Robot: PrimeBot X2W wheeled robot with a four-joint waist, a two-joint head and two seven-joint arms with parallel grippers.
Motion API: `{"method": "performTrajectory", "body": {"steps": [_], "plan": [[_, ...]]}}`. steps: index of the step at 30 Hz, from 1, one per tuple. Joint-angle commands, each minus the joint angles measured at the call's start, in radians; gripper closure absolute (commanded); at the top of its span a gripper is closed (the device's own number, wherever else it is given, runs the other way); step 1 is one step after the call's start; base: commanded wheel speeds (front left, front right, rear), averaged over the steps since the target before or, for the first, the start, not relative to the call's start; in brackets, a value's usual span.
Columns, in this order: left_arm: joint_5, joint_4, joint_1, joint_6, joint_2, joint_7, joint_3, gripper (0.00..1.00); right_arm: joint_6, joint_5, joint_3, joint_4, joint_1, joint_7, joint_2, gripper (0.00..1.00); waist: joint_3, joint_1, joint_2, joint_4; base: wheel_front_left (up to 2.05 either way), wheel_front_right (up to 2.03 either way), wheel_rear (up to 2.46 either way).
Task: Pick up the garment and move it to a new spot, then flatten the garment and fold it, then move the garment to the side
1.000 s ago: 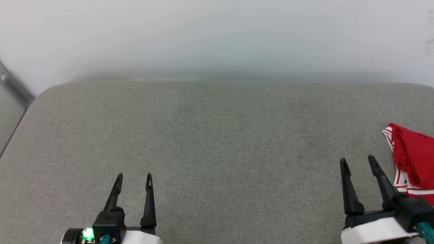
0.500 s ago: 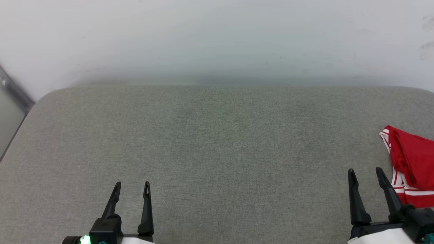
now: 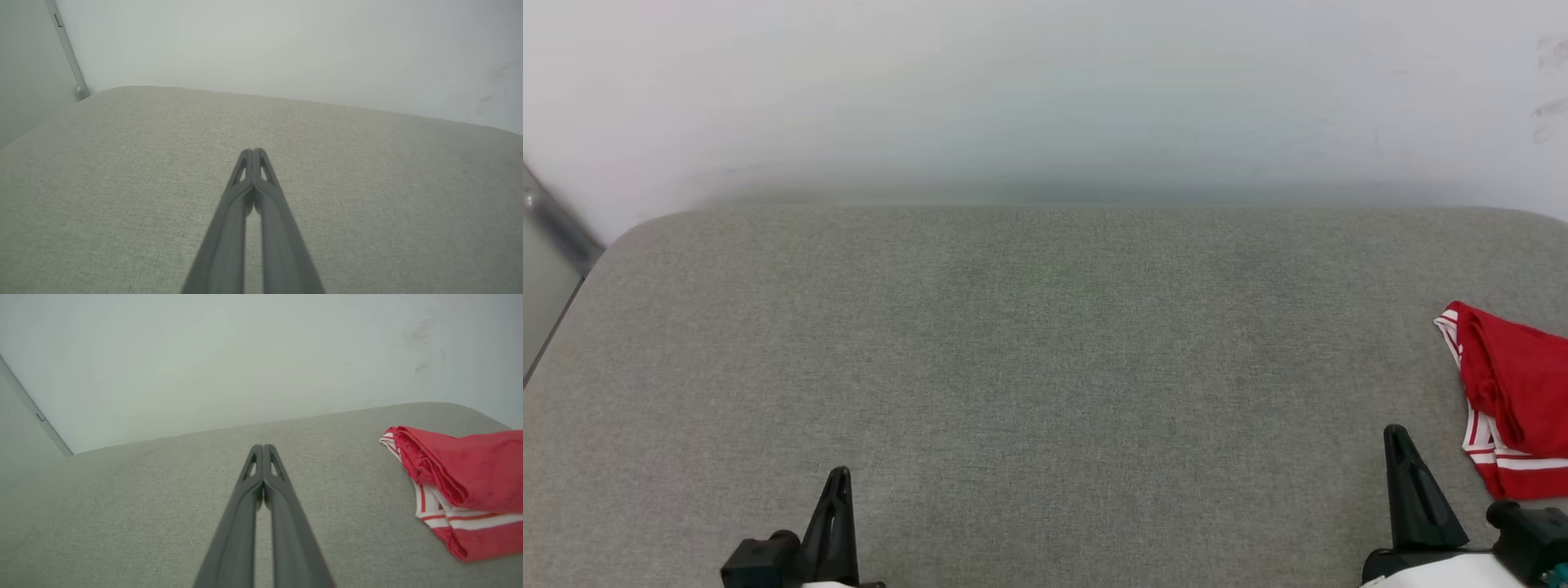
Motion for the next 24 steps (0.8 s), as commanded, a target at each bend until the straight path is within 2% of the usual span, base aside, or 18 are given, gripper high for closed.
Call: {"method": "performTrajectory", "body": {"steps": [1,24], "plan": [[-0.050,-0.011,-0.024,-0.009,0.007,0.006,0.003,1.00,0.000,0.050,0.001,-0.010,-0.019,0.008,-0.006,1.00,0.000,0.0000,0.0000,-0.001,0.00,0.00,0.00],[-0.488,0.048,-0.097,-0.062,0.024,0.090,0.029,1.00,0.000,0.460,0.001,0.046,-0.082,0.095,-0.018,1.00,0.000,0.0000,0.0000,-0.010,0.00,0.00,0.00]]}}
